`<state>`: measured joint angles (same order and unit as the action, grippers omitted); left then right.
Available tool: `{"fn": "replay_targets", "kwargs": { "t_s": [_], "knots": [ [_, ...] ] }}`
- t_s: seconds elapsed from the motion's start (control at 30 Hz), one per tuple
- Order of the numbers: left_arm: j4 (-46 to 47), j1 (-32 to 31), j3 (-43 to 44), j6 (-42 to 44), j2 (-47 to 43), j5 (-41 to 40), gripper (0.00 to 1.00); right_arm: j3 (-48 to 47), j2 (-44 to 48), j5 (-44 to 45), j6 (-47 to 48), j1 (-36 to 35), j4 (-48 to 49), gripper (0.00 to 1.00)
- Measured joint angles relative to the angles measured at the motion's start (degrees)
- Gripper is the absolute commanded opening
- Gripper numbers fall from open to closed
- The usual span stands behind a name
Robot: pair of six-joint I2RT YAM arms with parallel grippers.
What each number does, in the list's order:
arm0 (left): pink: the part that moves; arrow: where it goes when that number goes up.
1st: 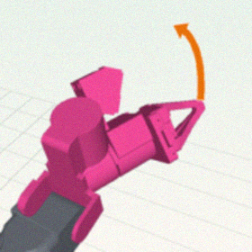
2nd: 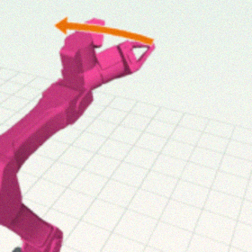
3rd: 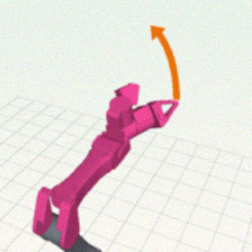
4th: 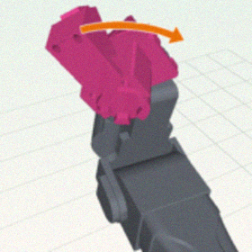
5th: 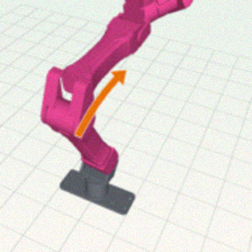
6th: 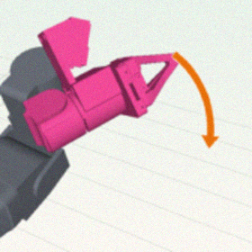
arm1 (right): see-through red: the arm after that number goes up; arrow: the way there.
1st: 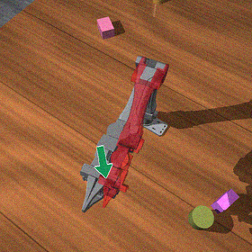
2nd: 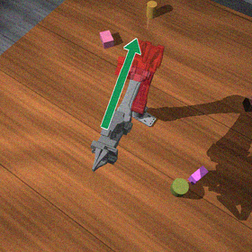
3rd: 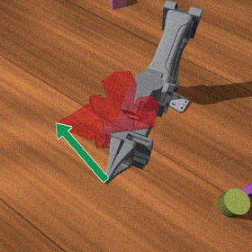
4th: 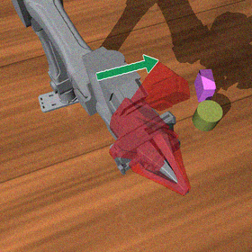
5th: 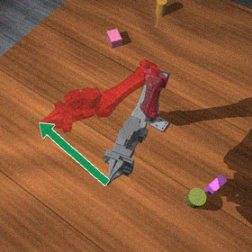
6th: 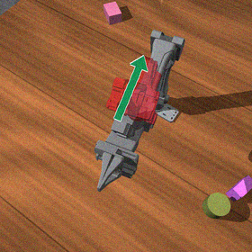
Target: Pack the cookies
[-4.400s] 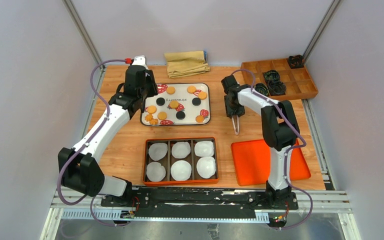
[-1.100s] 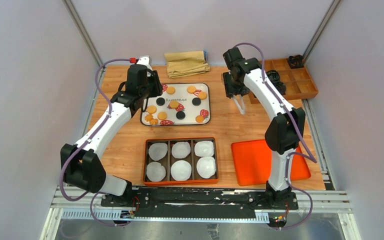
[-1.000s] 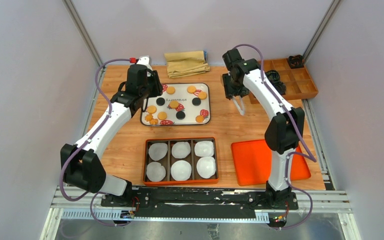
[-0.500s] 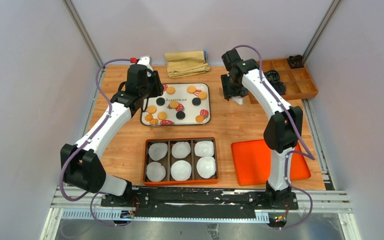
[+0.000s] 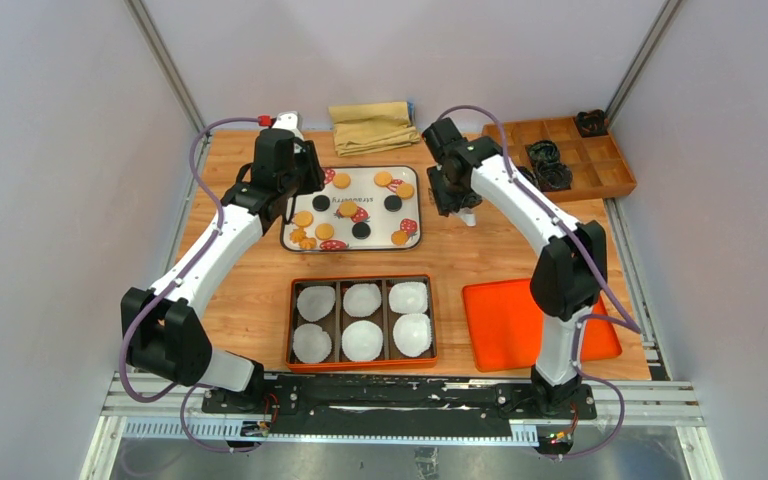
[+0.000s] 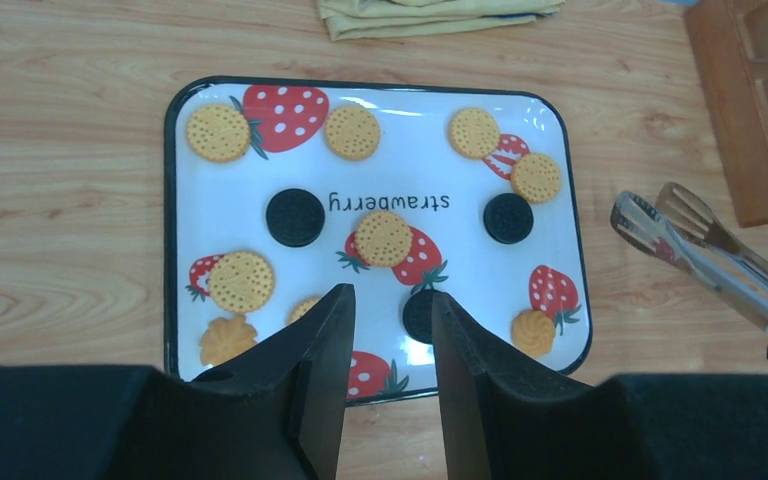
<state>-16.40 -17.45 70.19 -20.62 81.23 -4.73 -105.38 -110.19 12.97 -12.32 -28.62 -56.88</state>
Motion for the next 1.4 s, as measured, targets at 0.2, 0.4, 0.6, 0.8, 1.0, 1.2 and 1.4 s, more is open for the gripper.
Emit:
{"fn": "replay_targets", "kwargs": {
  "t_s": [0.2, 0.4, 0.6, 0.8, 1.0, 1.2, 1.4],
  "knots": [
    [-0.3, 0.0, 0.0, 0.0, -0.3, -3.1, 0.5, 3.9, 6.4, 0.1, 1.4, -5.5, 4.5, 0.52],
    [-0.3, 0.0, 0.0, 0.0, -0.5, -3.5, 0.51, 4.0, 7.3, -2.0, 2.0, -8.4, 8.2, 0.52],
    [-0.5, 0.0, 0.0, 0.0, -0.7, -4.3, 0.52, 6.6, 6.9, -4.9, 1.9, -10.1, 11.0, 0.52],
    [-0.5, 0.0, -0.6, -0.2, -1.2, -4.8, 0.52, 10.4, 5.3, -5.2, 1.9, -11.6, 11.9, 0.52],
    [-0.5, 0.0, -0.9, -0.4, -1.3, -4.9, 0.52, 13.6, 3.9, -4.8, 1.4, -11.6, 13.7, 0.53],
    [-0.5, 0.0, -0.9, -0.4, -1.9, -4.9, 0.52, 13.6, 2.5, -2.9, 1.2, -11.6, 15.1, 0.53],
    [-0.5, 0.0, -0.9, -0.4, -2.0, -4.9, 0.52, 10.8, -2.6, -2.2, 1.1, -11.6, 15.7, 0.5]
  ]
}}
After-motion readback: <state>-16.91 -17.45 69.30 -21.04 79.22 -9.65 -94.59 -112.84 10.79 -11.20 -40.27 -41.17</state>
